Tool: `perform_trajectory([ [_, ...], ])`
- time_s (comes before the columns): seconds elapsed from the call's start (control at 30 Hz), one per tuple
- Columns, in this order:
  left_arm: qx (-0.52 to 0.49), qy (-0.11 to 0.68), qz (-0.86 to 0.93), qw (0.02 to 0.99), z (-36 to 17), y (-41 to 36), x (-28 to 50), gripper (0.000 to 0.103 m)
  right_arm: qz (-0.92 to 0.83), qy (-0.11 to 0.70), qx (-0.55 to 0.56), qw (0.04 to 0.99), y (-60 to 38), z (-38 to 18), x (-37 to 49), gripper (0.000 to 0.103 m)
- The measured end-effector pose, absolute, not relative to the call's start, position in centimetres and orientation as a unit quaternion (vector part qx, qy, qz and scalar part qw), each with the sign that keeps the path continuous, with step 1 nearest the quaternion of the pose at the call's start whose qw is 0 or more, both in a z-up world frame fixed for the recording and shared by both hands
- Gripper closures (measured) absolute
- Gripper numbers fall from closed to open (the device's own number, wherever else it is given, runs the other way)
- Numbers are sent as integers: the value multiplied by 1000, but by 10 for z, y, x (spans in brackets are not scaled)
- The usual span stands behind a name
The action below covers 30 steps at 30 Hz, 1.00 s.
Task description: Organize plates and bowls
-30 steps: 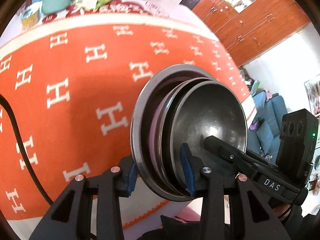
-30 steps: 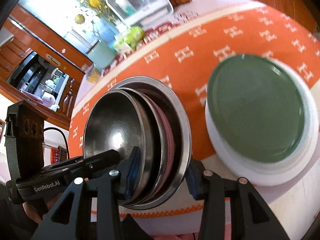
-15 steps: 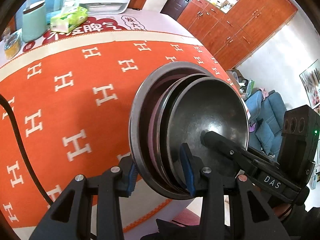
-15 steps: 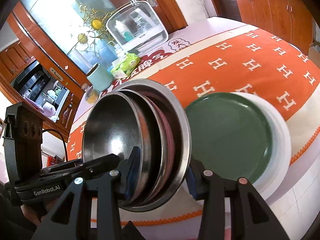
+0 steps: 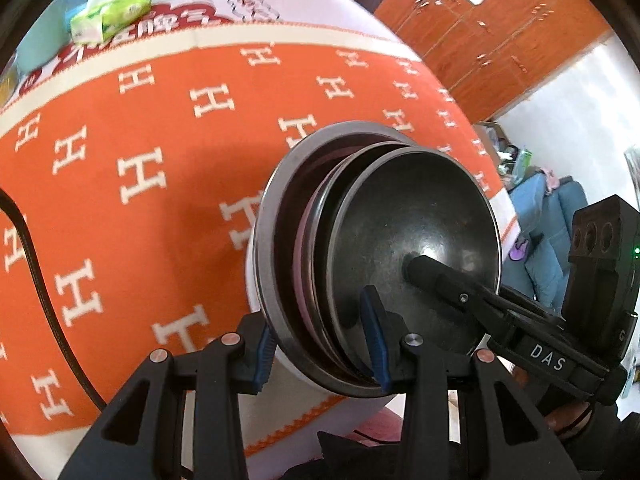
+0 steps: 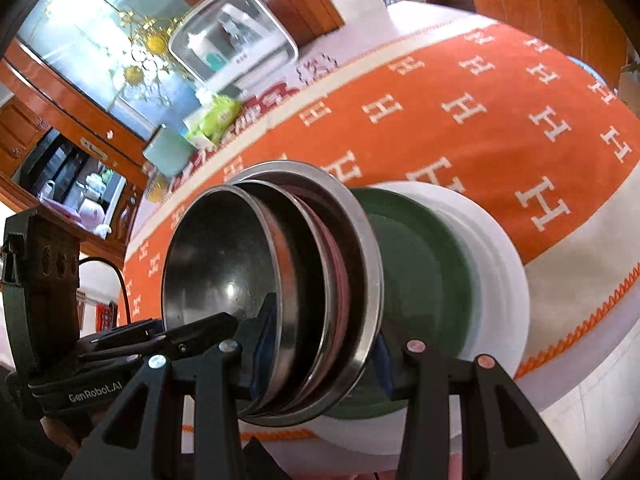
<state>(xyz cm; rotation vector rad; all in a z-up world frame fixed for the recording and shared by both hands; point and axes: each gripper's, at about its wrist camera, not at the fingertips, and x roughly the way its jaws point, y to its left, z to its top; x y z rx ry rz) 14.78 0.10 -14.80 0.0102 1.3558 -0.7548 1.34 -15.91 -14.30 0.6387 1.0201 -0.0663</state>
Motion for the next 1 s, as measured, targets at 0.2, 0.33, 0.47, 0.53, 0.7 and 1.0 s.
perform_trajectory([
  [0.2,-23,640,-280,715,-161,-16,141,65,14,530,285,798,-179,-157,23,59],
  [0.33,-40,647,-238,723,-165,-22,134,64,49,556,262,787,-187,-161,29,59],
  [0.47,-42,640,-200,740,-163,-28,127,63,75,566,243,784,-193,-161,31,58],
  [0.53,-44,630,-179,754,-159,-31,125,60,85,569,235,783,-198,-161,31,58],
  [0.7,-48,584,-138,799,-143,-35,114,47,104,560,224,791,-214,-158,27,49],
  [1.0,-53,521,-127,842,-99,-30,90,33,134,517,167,829,-218,-129,16,40],
])
